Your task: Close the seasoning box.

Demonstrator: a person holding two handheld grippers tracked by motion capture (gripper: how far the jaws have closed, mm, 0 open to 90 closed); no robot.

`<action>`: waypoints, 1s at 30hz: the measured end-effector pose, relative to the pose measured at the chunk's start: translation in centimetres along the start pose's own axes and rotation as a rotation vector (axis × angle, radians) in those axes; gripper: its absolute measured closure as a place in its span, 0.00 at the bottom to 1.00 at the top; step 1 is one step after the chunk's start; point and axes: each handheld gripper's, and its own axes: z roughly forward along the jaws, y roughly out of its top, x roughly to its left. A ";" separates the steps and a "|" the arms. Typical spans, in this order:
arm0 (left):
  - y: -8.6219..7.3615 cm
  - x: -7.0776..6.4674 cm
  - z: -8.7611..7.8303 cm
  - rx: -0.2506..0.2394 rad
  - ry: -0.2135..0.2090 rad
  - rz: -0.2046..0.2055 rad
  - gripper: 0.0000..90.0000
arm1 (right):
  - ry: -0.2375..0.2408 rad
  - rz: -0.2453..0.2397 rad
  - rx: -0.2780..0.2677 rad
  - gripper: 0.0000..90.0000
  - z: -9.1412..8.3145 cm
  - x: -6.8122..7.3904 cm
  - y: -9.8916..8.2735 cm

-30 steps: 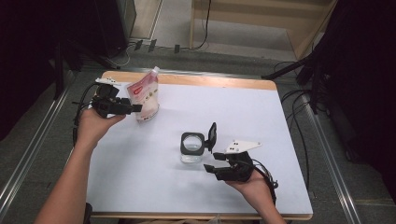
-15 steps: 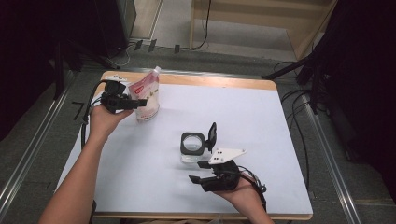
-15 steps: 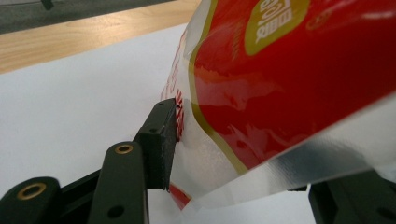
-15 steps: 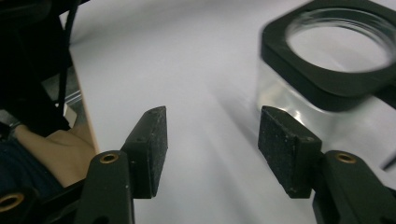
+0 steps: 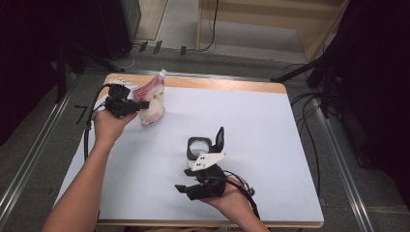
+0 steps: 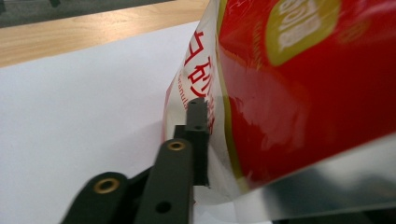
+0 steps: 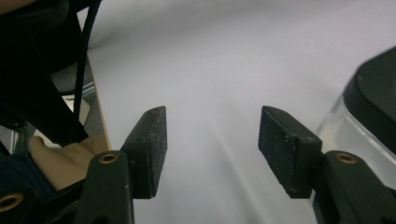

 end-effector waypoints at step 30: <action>1.2 -6.4 -9.7 0.075 -0.250 0.024 1.00 | 0.019 -0.011 0.019 0.53 5.3 1.1 2.2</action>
